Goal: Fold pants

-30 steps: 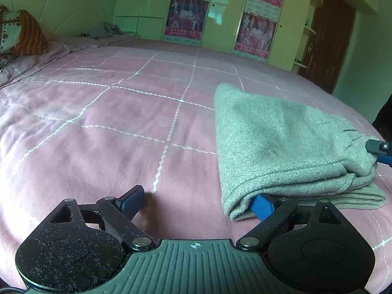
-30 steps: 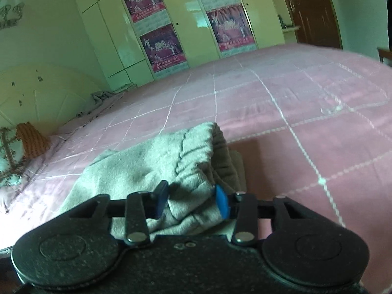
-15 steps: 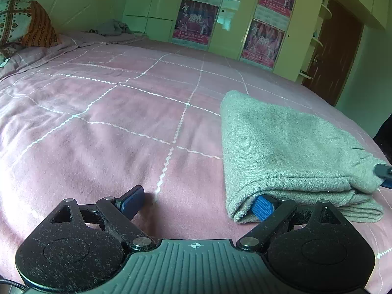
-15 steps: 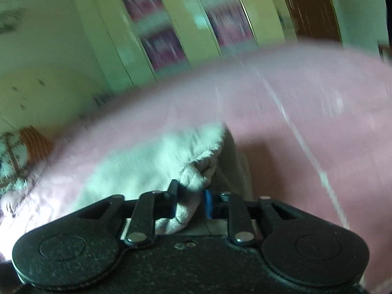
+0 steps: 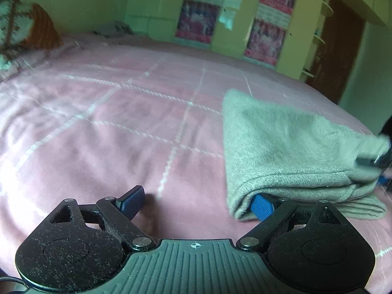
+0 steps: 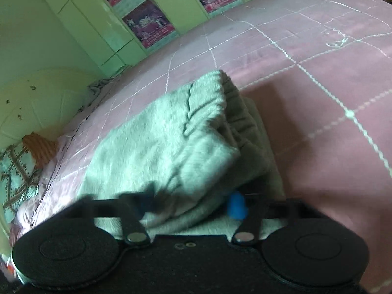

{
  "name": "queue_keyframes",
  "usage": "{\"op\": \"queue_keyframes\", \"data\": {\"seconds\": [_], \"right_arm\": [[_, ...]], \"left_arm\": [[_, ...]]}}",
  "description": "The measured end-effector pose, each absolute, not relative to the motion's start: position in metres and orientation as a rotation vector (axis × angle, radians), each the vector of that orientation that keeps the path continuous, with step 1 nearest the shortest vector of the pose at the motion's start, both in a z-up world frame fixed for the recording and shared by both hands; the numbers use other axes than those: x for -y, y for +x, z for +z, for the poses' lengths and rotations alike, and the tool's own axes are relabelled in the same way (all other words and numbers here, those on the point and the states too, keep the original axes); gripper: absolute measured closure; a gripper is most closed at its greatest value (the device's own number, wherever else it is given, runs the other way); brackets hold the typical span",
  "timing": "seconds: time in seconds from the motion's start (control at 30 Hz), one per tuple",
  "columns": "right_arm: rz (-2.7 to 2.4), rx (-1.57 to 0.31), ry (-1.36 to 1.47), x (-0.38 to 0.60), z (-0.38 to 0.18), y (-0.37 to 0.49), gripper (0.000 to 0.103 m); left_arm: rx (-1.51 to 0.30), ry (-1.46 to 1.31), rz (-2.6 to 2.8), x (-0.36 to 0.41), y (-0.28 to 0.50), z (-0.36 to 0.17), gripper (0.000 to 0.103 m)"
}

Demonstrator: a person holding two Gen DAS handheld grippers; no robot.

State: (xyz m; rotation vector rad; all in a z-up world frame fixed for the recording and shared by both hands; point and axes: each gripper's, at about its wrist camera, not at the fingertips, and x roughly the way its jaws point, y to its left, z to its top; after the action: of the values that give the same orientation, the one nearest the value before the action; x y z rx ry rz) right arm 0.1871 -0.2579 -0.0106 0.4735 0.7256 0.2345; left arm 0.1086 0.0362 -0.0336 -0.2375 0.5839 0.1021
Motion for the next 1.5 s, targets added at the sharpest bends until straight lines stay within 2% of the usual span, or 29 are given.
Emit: {"op": "queue_keyframes", "data": {"seconds": [0.03,0.07,0.17,0.23,0.33,0.4,0.5,0.8,0.9,1.07,1.2,1.33,1.5], "right_arm": [[0.252,-0.698,0.455,0.252,-0.002,0.190,0.071],[0.279,-0.646,0.421,0.246,0.008,0.186,0.071],[0.372,-0.509,0.359,0.228,0.049,0.174,0.071],[0.417,-0.441,0.346,0.222,0.066,0.166,0.071],[0.388,-0.400,0.320,0.228,0.062,0.154,0.071],[0.285,-0.468,0.311,0.240,0.035,0.155,0.071],[0.170,-0.709,0.352,0.258,-0.021,0.172,0.068],[0.223,-0.613,0.379,0.266,-0.008,0.164,0.068],[0.202,-0.682,0.356,0.265,-0.027,0.168,0.067],[0.201,-0.658,0.353,0.263,-0.024,0.162,0.068],[0.224,-0.609,0.349,0.263,-0.017,0.164,0.068],[0.206,-0.668,0.352,0.263,-0.031,0.170,0.066],[0.204,-0.655,0.352,0.263,-0.028,0.167,0.068]], "left_arm": [[-0.555,-0.250,0.085,-0.038,0.106,-0.031,0.036],[-0.528,-0.260,0.078,-0.039,0.103,-0.029,0.038],[-0.487,-0.277,0.092,-0.041,0.102,-0.027,0.037],[-0.502,-0.272,0.099,-0.040,0.106,-0.030,0.029],[-0.579,-0.271,0.094,-0.039,0.117,-0.041,0.026],[-0.573,-0.265,0.080,-0.036,0.119,-0.042,0.026],[-0.579,-0.267,0.076,-0.037,0.121,-0.044,0.026],[-0.549,-0.234,0.089,-0.034,0.122,-0.042,0.026],[-0.568,-0.219,0.094,-0.032,0.124,-0.044,0.026],[-0.519,-0.220,0.094,-0.033,0.120,-0.039,0.026],[-0.550,-0.217,0.098,-0.034,0.123,-0.043,0.026],[-0.565,-0.211,0.099,-0.033,0.123,-0.045,0.026],[-0.526,-0.211,0.103,-0.032,0.118,-0.040,0.026]]}}
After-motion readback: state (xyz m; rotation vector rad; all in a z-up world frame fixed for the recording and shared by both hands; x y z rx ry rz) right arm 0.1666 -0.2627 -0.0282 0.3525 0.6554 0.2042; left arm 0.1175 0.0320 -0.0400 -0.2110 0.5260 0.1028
